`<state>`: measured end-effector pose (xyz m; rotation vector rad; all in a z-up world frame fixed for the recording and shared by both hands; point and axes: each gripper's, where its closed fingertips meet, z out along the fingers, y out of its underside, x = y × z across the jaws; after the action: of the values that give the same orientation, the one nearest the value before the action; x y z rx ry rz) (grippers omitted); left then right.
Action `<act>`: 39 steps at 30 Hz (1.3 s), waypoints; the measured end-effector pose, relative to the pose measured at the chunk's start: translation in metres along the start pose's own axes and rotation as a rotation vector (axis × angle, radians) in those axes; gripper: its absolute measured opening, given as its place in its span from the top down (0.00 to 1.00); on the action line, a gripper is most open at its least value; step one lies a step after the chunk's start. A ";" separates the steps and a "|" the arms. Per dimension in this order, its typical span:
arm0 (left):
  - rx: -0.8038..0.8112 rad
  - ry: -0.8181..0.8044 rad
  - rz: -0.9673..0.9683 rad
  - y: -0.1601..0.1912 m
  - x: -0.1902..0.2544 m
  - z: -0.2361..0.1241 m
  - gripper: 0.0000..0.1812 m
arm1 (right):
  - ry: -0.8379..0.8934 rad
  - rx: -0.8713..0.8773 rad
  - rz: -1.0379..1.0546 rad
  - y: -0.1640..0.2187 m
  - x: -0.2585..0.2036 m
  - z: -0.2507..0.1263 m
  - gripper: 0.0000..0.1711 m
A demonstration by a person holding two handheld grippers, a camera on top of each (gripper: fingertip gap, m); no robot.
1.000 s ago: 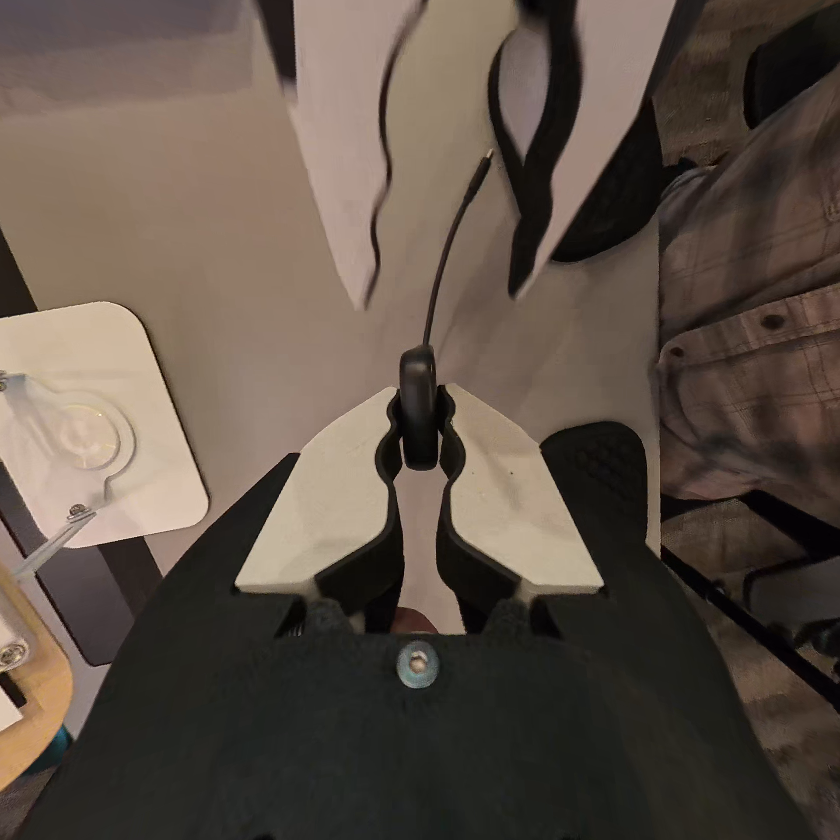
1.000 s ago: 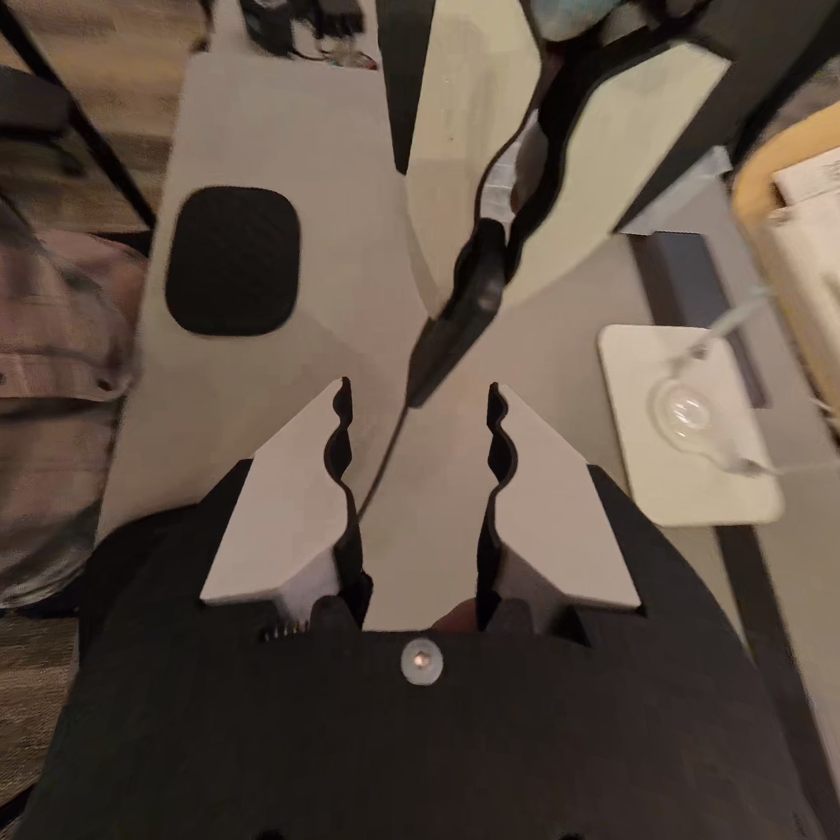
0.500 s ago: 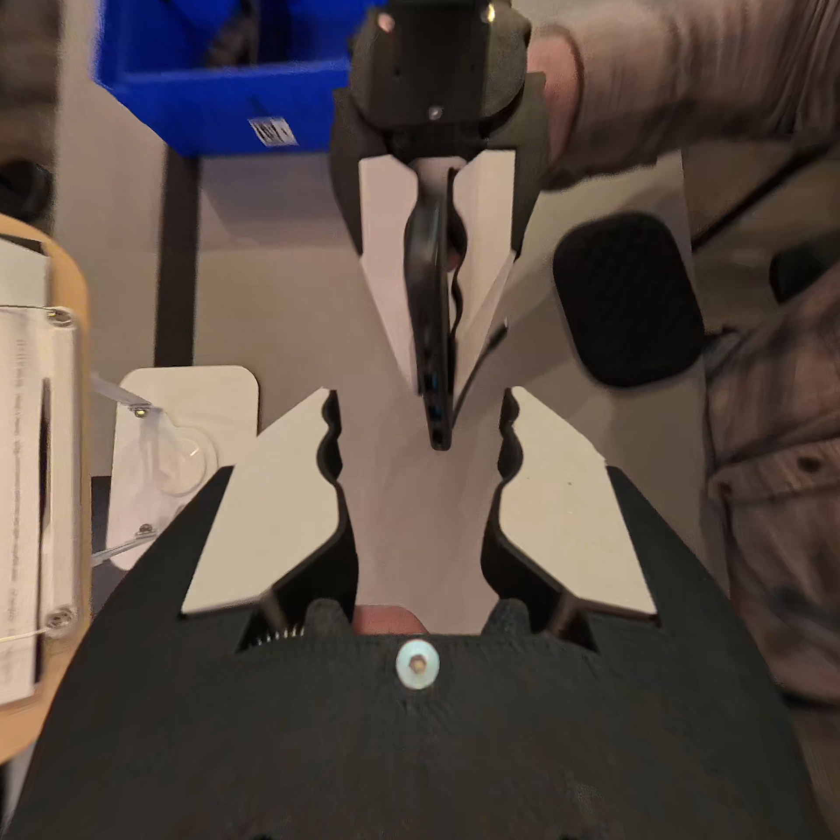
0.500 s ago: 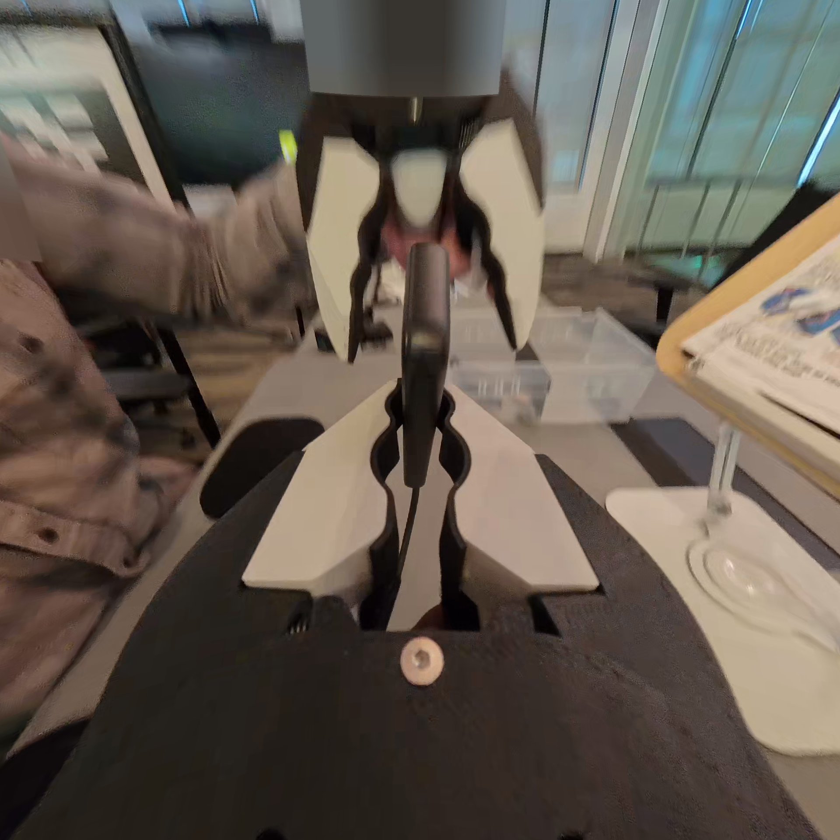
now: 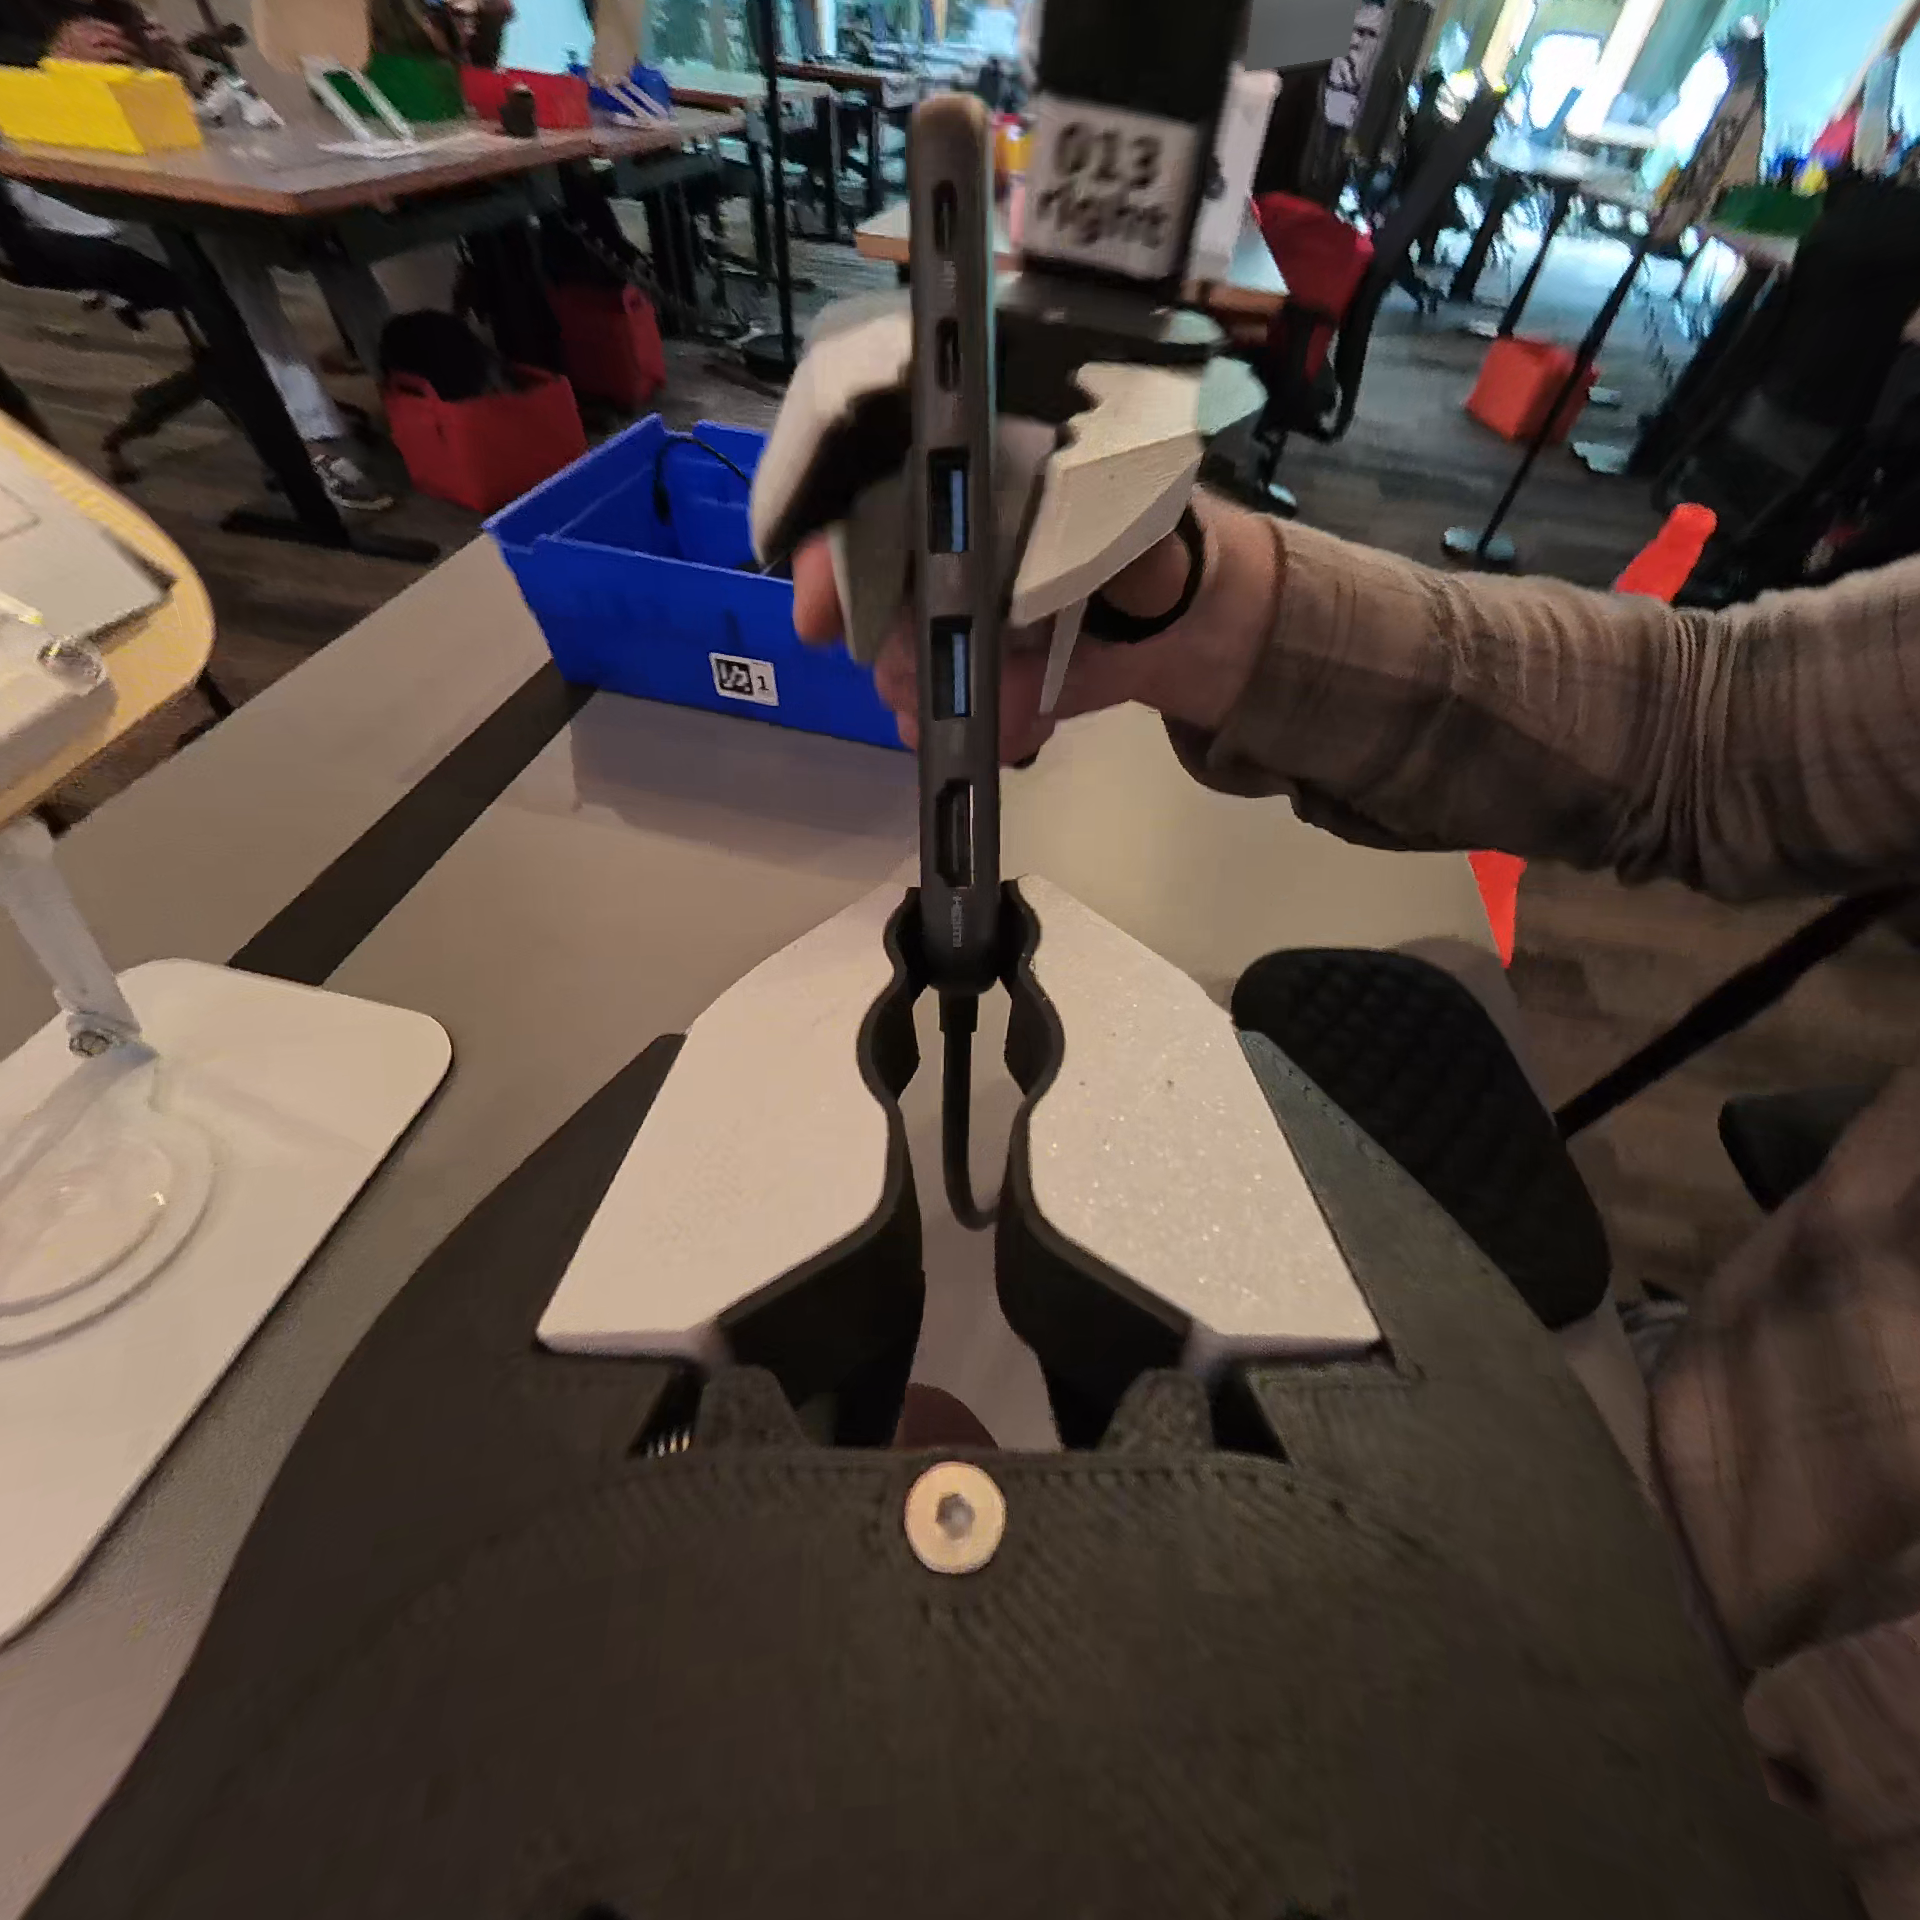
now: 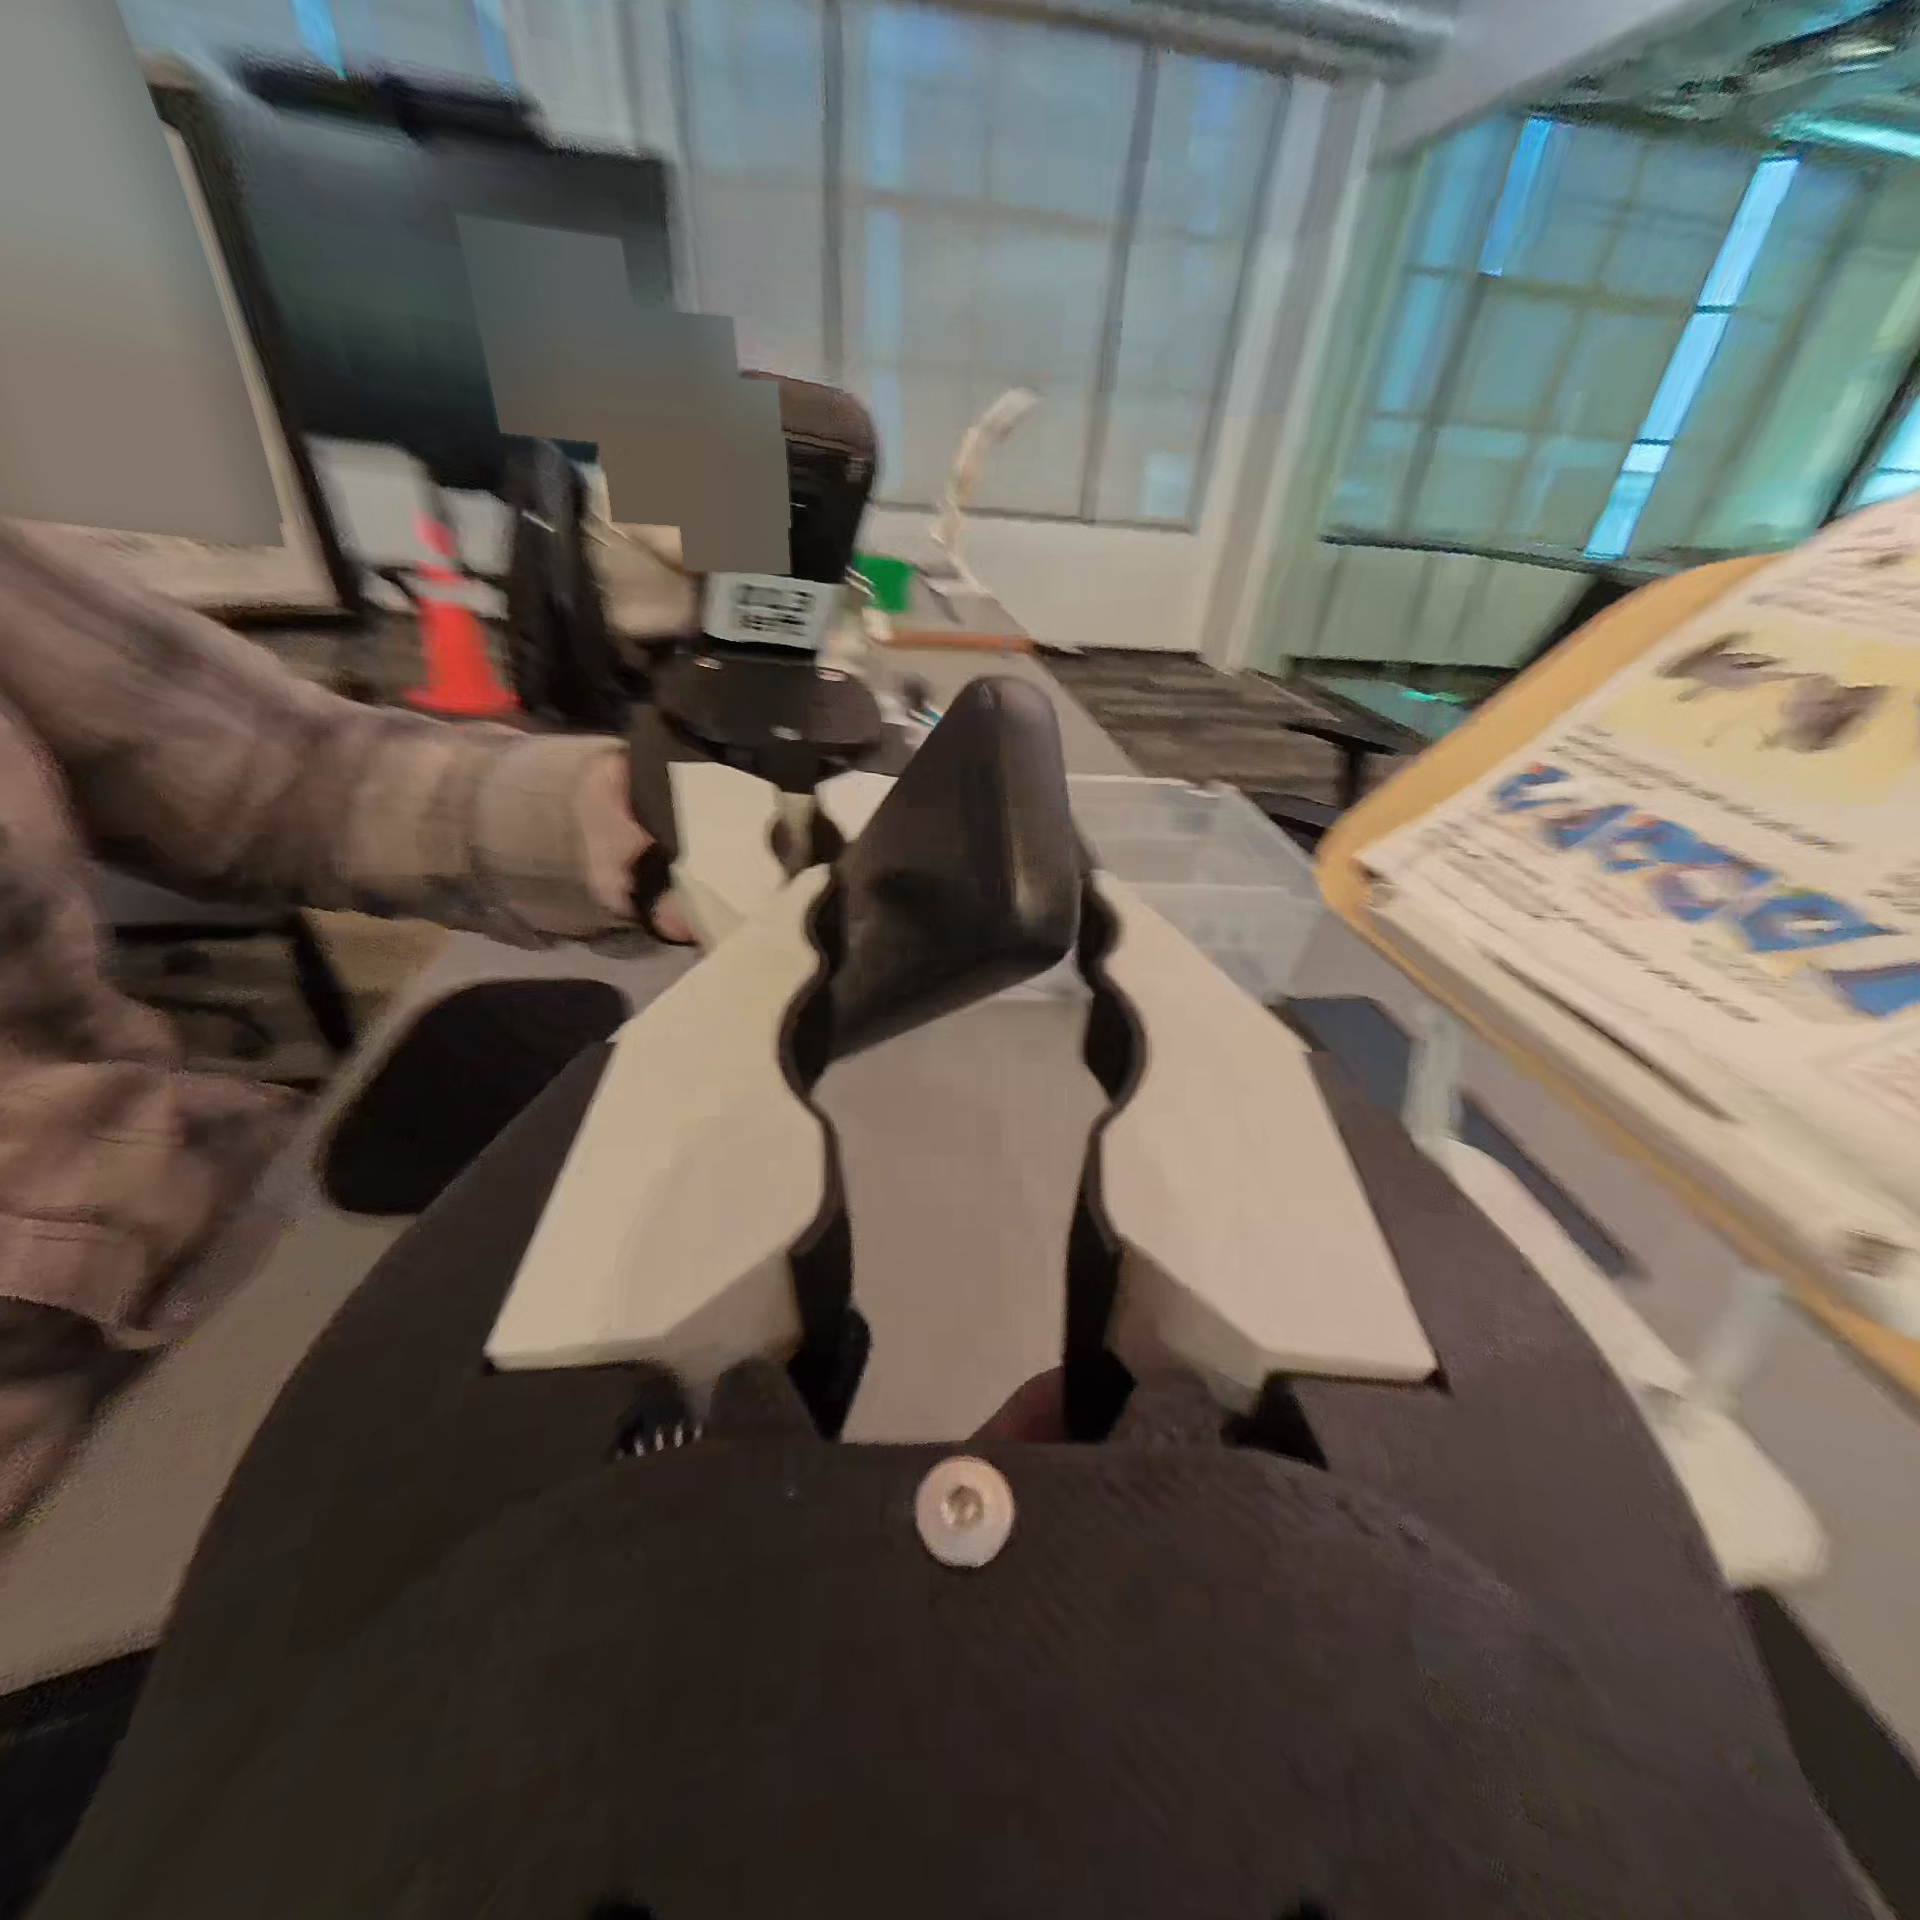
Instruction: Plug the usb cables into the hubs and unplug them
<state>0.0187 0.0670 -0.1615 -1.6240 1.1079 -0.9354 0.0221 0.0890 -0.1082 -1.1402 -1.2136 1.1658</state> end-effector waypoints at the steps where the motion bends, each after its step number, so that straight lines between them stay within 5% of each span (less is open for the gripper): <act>1: 0.024 -0.019 -0.042 0.000 -0.003 -0.002 0.93 | 0.083 -0.052 -0.055 -0.001 0.011 -0.003 0.64; 5: 0.195 -0.074 -0.289 -0.004 -0.014 -0.012 0.93 | 0.378 -0.408 -0.377 0.006 0.040 -0.019 0.35; 10: 0.297 -0.168 -0.438 0.002 -0.023 -0.005 0.93 | 0.459 -0.743 -0.600 0.025 0.035 -0.009 0.13; 20: 0.312 -0.183 -0.529 0.004 -0.026 0.013 0.93 | 0.419 -0.920 -0.639 0.051 0.049 0.006 0.09; 39: 0.535 -0.161 -0.647 0.003 -0.018 0.033 0.93 | 0.420 -0.941 -0.591 0.075 0.061 0.006 0.07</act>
<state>0.0431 0.0928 -0.1754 -1.5714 0.1638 -1.3424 0.0140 0.1554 -0.1787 -1.4361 -1.6374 -0.1525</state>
